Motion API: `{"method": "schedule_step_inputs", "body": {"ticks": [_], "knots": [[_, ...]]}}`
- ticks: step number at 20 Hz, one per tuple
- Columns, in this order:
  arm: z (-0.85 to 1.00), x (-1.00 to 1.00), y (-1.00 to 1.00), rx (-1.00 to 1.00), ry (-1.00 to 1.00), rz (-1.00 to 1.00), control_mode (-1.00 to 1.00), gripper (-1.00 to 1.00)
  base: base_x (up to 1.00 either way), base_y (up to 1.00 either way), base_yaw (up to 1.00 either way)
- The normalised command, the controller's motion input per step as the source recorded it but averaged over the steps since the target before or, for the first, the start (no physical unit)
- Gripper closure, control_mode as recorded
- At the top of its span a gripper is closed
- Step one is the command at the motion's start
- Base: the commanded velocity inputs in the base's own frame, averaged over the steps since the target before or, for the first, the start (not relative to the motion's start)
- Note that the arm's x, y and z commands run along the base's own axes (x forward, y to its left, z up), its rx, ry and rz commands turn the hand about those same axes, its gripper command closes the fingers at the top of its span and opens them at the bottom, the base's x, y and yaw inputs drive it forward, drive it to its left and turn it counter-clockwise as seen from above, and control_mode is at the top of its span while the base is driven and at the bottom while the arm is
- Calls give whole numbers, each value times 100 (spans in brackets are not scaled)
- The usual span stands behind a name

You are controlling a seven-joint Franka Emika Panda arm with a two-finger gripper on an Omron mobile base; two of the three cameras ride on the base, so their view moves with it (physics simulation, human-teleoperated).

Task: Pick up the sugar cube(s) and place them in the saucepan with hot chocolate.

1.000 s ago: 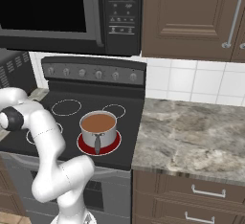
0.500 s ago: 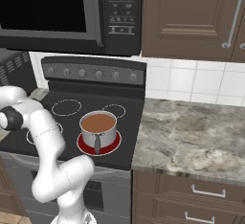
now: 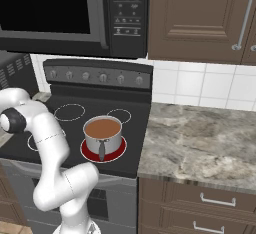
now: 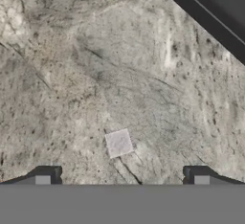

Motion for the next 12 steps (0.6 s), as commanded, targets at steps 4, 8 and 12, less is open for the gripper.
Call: {"method": "schedule_step_inputs", "body": {"ticks": [4, 8, 12], "knots": [[-12, 2, 11, 0, 0, 0, -100, -100, 0, 0, 0], [0, 11, 16, 0, 0, 0, -100, -100, 0, 0, 0], [-1, 18, 20, 0, 0, 0, -100, -100, 0, 0, 0]]}}
